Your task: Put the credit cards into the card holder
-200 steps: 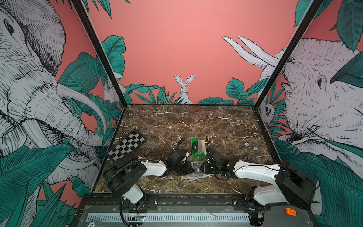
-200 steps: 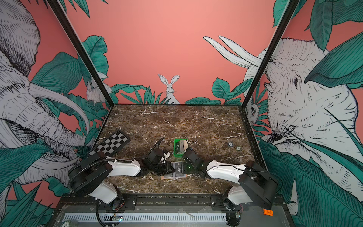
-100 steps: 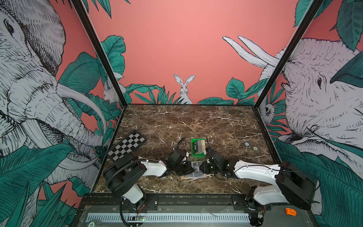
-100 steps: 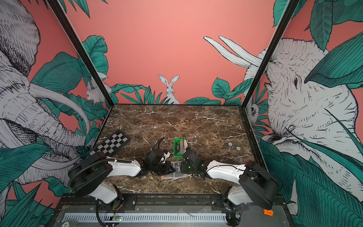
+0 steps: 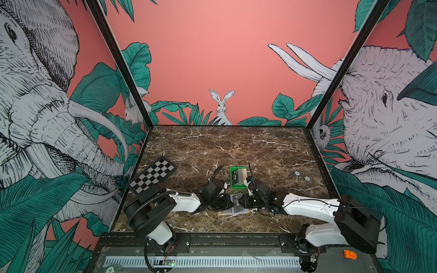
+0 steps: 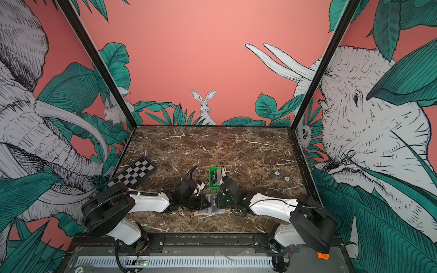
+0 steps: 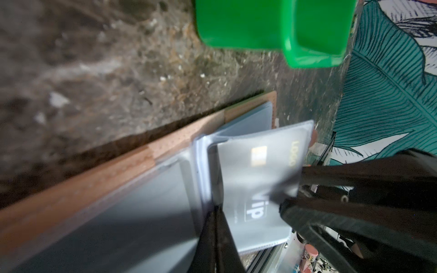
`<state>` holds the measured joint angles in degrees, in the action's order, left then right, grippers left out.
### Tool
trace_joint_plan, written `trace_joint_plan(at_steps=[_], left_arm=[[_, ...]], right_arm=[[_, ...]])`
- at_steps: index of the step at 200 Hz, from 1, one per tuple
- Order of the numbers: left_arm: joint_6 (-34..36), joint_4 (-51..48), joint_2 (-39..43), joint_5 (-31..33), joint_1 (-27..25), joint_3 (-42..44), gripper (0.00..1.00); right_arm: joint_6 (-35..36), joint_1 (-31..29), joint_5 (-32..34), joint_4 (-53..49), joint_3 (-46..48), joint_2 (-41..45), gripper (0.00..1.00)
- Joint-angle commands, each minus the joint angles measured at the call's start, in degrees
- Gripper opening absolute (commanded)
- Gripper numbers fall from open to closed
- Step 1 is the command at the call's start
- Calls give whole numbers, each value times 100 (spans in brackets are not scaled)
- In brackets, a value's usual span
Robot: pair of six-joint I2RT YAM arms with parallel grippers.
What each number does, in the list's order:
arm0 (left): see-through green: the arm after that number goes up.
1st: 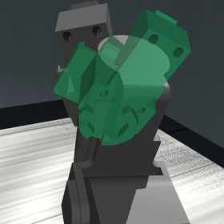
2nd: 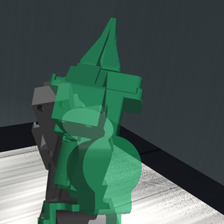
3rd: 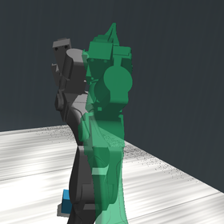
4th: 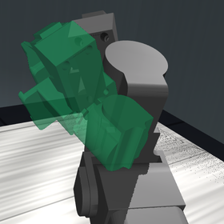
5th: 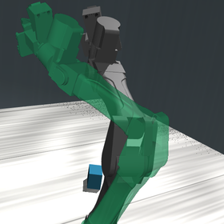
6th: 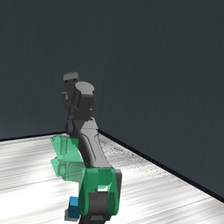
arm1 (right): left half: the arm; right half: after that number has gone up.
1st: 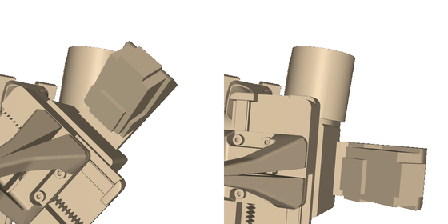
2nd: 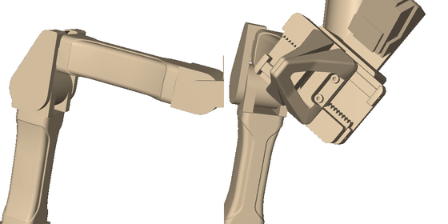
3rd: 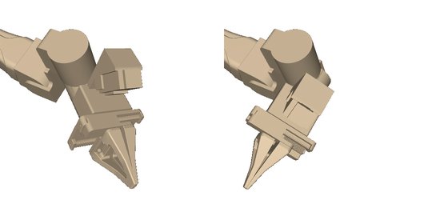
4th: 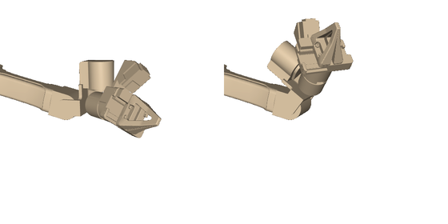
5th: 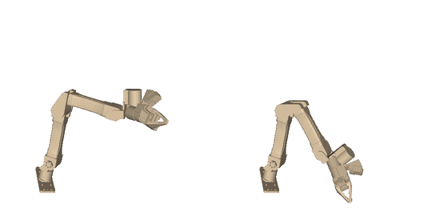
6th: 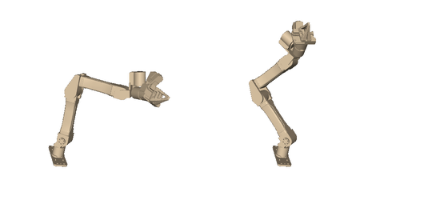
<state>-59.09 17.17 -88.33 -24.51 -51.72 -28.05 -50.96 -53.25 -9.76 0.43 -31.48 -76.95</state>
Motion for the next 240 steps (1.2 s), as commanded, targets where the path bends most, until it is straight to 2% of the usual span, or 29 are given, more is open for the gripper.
trace_joint_plan(at_steps=[1,43,93,165,203,240], left_arm=[[37,-179,291,143,-31,39,8],[300,-667,880,382,17,-12,10],[455,-946,1746,368,489,347,11],[673,-1203,3049,535,783,813,19],[662,-1226,3464,553,788,934,22],[747,-1091,3527,327,787,829,25]], right_arm=[[86,-45,-52,83,-171,20,21],[73,-97,-51,28,-335,-49,22],[51,-287,12,-51,-628,-254,24],[5,-793,236,-83,-1187,-695,24],[76,-836,542,-194,-1142,-409,24],[214,-836,933,-412,-980,202,25]])
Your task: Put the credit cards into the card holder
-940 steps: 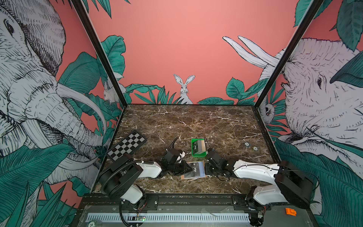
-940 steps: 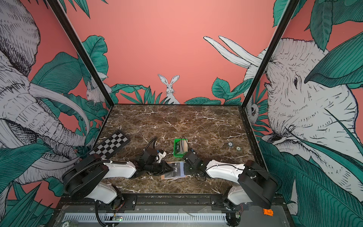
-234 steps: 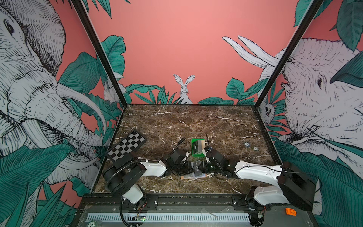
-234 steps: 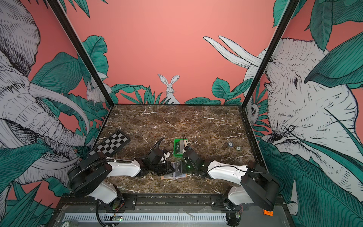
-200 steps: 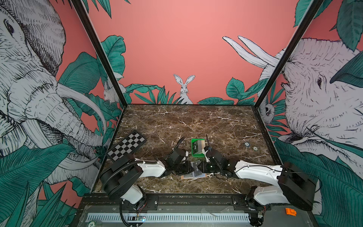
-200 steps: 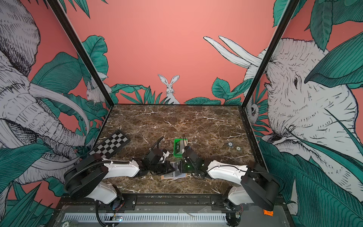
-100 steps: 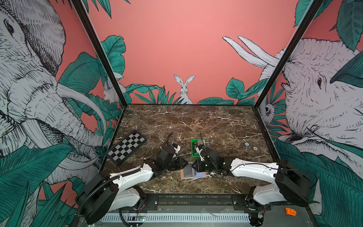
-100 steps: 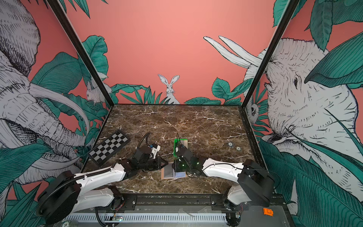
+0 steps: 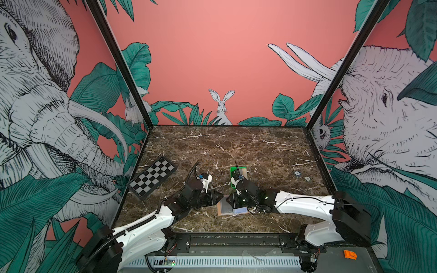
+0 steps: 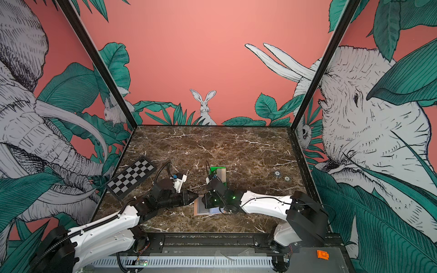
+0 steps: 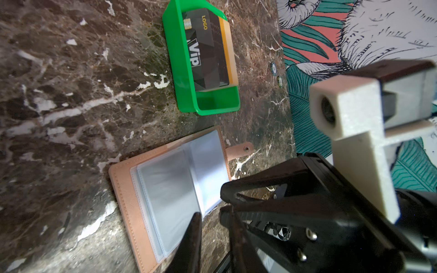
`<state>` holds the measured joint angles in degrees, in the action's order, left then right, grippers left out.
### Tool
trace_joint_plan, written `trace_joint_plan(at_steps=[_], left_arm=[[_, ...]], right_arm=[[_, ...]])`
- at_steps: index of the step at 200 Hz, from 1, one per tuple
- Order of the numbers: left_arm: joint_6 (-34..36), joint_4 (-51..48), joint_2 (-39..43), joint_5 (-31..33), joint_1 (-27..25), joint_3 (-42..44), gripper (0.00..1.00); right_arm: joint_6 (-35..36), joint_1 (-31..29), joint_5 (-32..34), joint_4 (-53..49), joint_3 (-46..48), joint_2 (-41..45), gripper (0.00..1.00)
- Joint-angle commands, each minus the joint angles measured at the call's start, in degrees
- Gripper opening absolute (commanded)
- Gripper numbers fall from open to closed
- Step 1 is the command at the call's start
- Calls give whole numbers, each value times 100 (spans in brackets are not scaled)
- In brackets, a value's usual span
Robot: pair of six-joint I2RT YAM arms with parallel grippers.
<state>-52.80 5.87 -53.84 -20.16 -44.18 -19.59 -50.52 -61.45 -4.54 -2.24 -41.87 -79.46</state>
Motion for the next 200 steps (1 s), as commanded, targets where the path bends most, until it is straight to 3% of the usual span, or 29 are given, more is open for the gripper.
trace_joint_plan(at_steps=[1,103,200], left_arm=[[119,42,77,-114,33,-22,26],[449,266,-249,-102,23,-398,27],[1326,-355,-1499,20,23,-1546,27]], right_arm=[[177,-16,423,-163,61,464,25],[640,81,1404,-1320,138,1633,29],[945,1011,1063,-1615,70,1710,50]])
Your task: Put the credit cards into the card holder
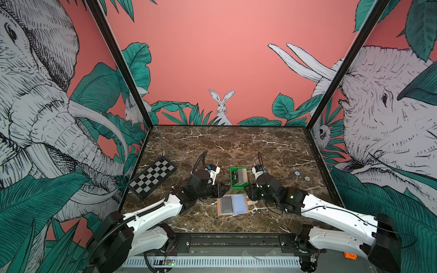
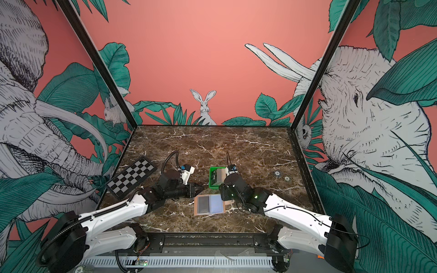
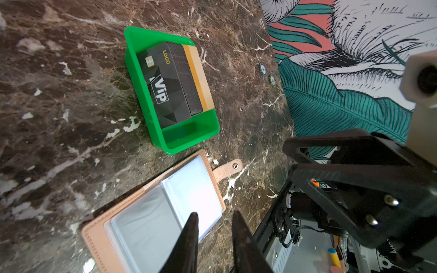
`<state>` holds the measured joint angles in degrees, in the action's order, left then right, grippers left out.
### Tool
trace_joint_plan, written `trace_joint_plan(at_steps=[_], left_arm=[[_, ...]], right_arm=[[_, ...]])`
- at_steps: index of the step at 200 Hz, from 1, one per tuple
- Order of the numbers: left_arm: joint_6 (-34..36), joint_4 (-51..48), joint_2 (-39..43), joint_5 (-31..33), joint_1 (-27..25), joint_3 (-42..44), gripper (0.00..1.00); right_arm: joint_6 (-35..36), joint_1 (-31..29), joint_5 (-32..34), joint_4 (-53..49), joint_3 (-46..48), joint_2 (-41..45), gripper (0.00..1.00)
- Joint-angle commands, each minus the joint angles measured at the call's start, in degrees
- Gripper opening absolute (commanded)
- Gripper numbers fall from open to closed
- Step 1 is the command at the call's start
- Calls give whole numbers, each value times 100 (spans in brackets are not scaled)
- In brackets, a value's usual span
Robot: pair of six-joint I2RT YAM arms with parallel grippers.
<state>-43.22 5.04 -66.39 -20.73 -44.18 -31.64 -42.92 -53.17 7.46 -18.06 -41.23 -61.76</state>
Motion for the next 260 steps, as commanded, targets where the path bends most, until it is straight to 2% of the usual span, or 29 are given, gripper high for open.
trace_joint_plan(at_steps=[1,68,150,181,260], left_arm=[[377,-273,-257,82,19,-356,27],[859,-876,-1649,413,44,-1541,27],[925,-1055,-2894,199,224,-2577,20],[894,-1040,-2999,271,294,-2621,17],[790,-788,-3037,94,367,-2435,16]], right_arm=[[190,188,-143,-32,4,-67,50],[431,797,-574,72,-455,-977,65],[487,1247,-914,377,-1216,-2283,72],[398,1313,-910,425,-1416,-2723,74],[334,1423,-1005,611,-1633,-3476,76]])
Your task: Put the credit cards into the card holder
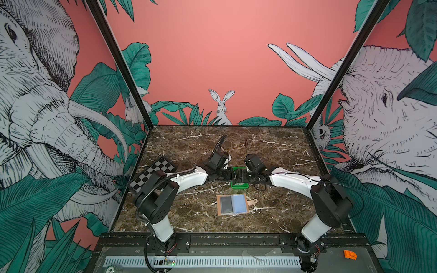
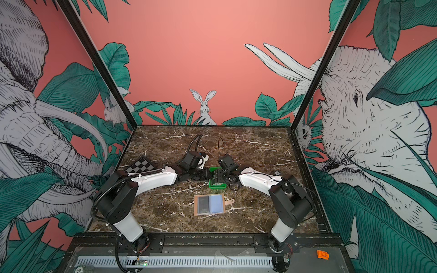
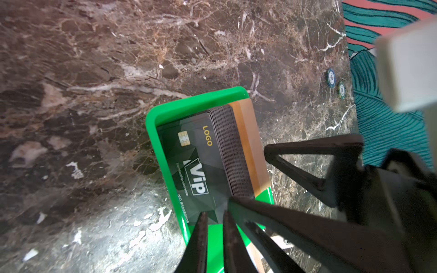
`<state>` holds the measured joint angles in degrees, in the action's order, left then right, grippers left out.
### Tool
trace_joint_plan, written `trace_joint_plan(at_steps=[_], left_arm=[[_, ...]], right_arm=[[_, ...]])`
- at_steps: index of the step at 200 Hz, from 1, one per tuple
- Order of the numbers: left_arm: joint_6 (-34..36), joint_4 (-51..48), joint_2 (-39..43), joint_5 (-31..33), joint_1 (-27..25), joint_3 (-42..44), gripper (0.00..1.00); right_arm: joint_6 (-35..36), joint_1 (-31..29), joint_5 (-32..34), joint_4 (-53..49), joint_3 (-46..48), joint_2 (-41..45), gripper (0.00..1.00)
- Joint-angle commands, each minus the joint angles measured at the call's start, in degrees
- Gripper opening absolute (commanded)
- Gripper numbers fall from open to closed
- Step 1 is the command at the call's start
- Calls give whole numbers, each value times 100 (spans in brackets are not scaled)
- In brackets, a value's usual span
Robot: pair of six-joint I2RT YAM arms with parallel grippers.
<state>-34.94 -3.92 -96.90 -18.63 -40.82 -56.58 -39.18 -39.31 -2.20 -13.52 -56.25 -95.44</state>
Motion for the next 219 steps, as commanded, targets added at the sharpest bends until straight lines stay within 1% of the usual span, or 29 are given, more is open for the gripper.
trace_joint_plan(at_steps=[1,47,101,219], left_arm=[[-39,114,9,-119,30,59,16],[-83,207,-211,-340,30,-62,16],[-92,147,-372,-310,30,-167,16],[-66,-47,-558,-307,30,-318,15]], right_arm=[[-34,37,-41,161,-136,-116,76],[-41,47,-119,182,-159,-303,76],[-62,47,-105,169,-2,-256,76],[-7,122,44,17,332,319,75]])
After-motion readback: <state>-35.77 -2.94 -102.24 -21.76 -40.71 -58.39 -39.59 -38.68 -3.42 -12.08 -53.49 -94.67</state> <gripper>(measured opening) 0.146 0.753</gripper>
